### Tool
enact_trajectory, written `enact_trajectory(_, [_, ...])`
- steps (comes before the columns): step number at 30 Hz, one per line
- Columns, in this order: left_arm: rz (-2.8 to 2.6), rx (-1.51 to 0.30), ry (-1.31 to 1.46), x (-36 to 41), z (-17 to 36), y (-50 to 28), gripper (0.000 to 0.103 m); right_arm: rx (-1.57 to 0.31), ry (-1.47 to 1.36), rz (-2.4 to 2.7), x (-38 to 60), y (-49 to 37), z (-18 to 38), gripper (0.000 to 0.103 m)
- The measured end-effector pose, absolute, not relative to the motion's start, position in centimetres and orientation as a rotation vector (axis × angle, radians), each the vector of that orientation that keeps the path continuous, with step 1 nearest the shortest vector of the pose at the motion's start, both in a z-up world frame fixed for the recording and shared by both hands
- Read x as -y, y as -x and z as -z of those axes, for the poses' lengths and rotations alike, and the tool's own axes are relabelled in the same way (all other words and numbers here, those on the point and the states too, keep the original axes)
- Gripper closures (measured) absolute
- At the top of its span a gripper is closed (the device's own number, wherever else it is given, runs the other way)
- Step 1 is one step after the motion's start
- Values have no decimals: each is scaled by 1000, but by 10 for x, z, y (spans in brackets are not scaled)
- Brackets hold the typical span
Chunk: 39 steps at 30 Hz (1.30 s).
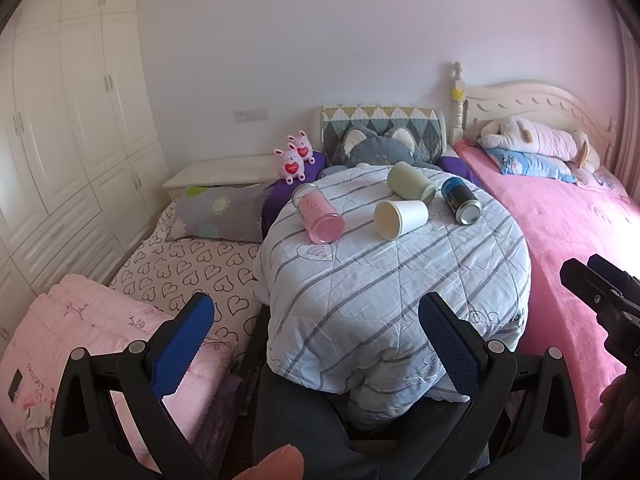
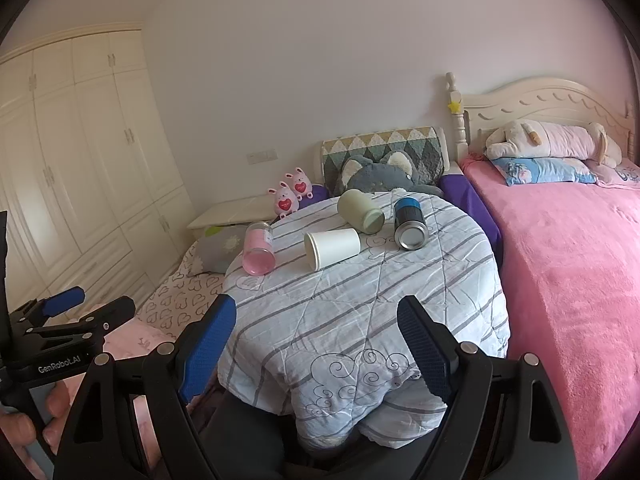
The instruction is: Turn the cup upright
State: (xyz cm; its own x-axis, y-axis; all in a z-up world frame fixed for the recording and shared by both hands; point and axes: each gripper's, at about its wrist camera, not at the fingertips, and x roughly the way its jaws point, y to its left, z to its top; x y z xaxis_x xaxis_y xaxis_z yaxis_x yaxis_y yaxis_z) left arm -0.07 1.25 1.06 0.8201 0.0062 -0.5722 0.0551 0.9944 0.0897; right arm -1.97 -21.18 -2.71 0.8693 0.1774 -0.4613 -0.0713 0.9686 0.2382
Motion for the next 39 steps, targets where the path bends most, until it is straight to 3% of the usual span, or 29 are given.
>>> enact_trajectory(24, [23, -610, -110, -13, -10, 0, 0, -517, -209, -130, 208, 13, 33, 19])
enact_trajectory(39, [9, -646, -120, -11, 15, -55, 0, -571, -167, -127, 201, -33, 38, 19])
